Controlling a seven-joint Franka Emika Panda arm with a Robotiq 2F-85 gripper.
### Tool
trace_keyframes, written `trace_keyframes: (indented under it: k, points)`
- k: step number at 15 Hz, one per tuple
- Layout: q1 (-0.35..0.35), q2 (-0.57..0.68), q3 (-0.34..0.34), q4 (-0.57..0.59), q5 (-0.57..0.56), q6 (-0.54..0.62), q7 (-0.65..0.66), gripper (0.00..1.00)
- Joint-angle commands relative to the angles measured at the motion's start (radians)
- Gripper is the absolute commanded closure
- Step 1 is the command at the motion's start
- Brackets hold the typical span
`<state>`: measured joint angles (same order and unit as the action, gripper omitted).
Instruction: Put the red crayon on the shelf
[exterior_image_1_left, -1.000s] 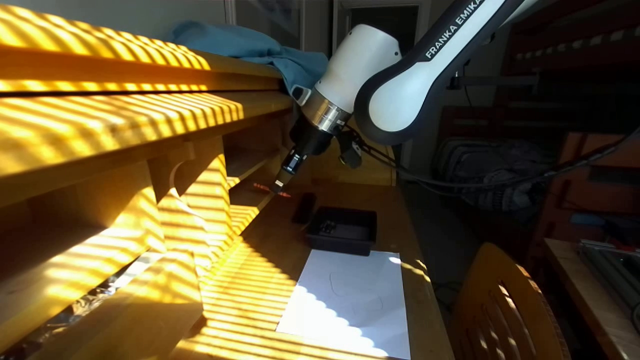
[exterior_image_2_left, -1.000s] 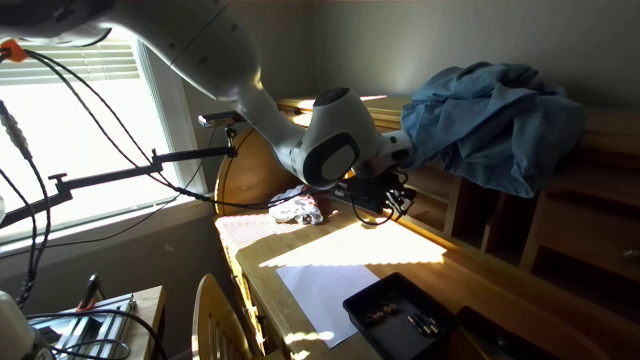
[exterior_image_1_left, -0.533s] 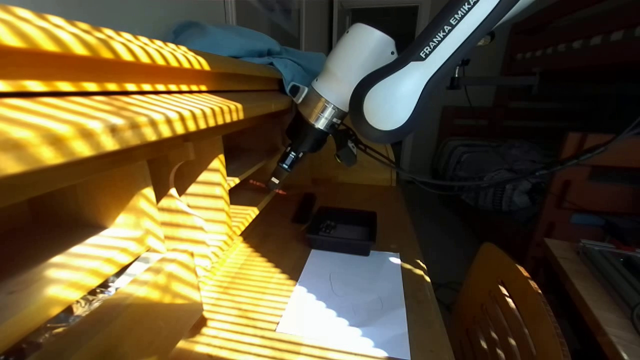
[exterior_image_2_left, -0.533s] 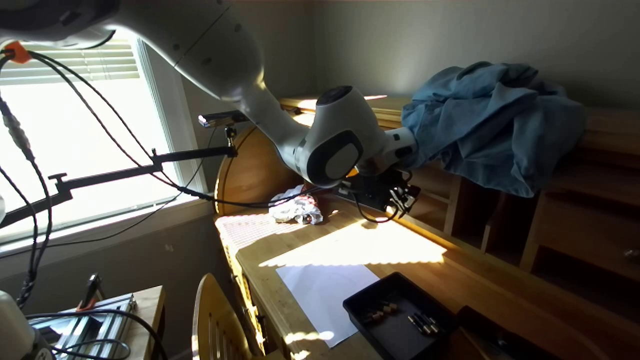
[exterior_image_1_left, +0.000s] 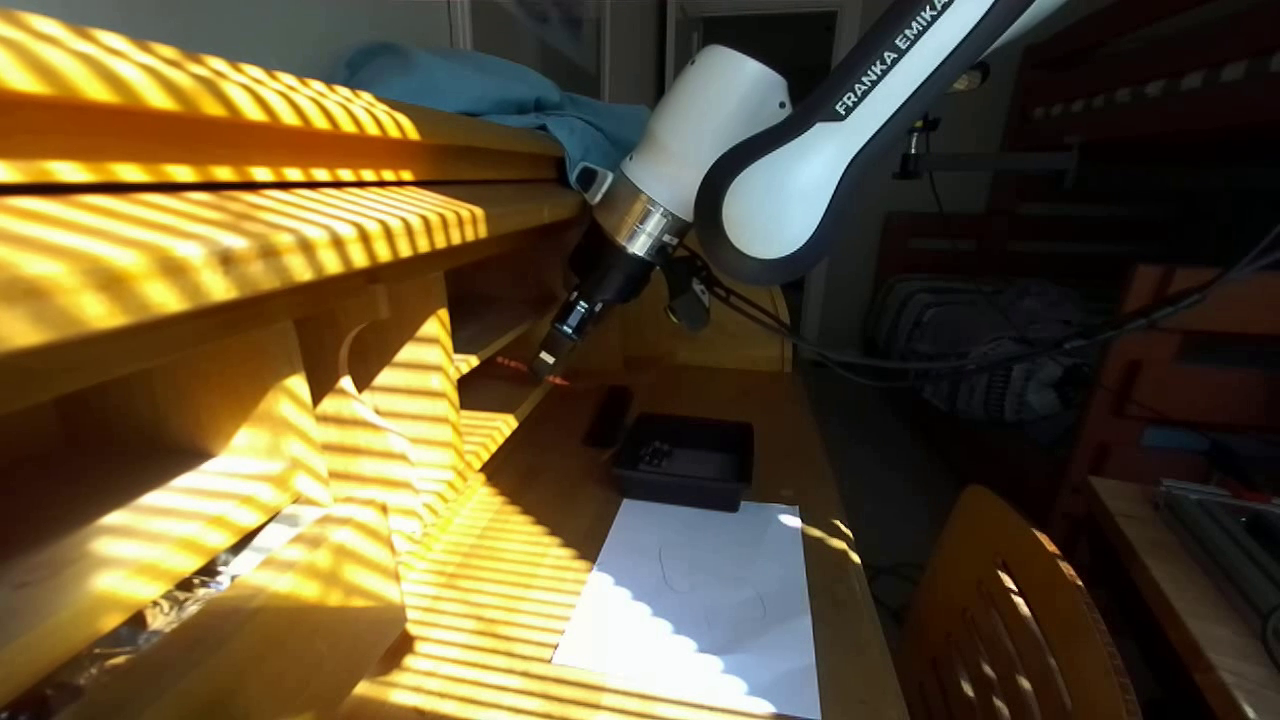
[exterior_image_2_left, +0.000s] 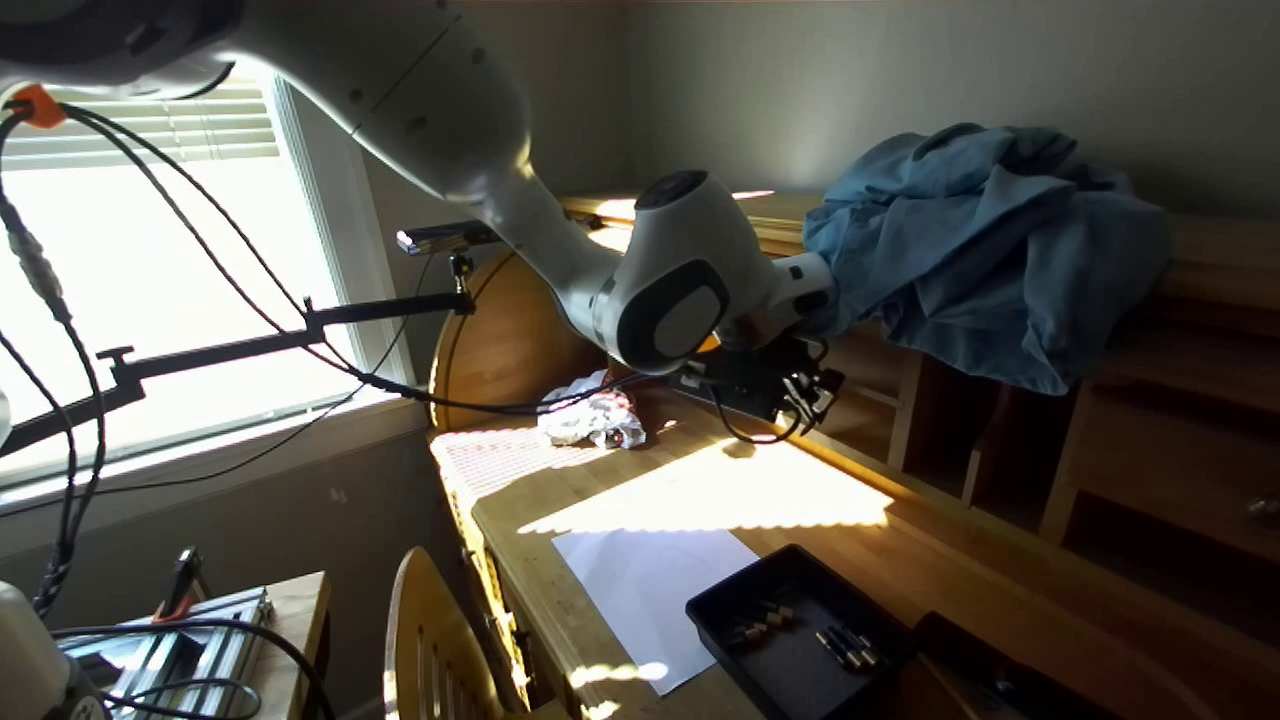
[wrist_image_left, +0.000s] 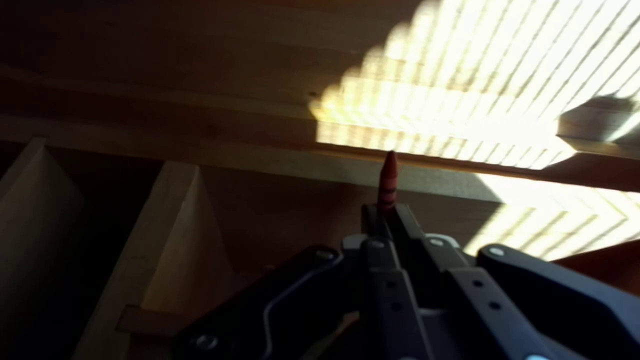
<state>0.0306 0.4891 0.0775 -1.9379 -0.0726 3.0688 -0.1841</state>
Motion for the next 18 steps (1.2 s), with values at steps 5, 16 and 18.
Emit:
trace_keyframes:
  k: [5, 16, 18]
  points:
    - [-0.018, 0.05, 0.013, 0.063, -0.011, 0.005, -0.002, 0.53]
    - [0.039, -0.013, -0.041, 0.011, 0.024, -0.078, 0.144, 0.0]
    - [0.081, -0.037, -0.087, -0.006, 0.01, -0.121, 0.209, 0.0]
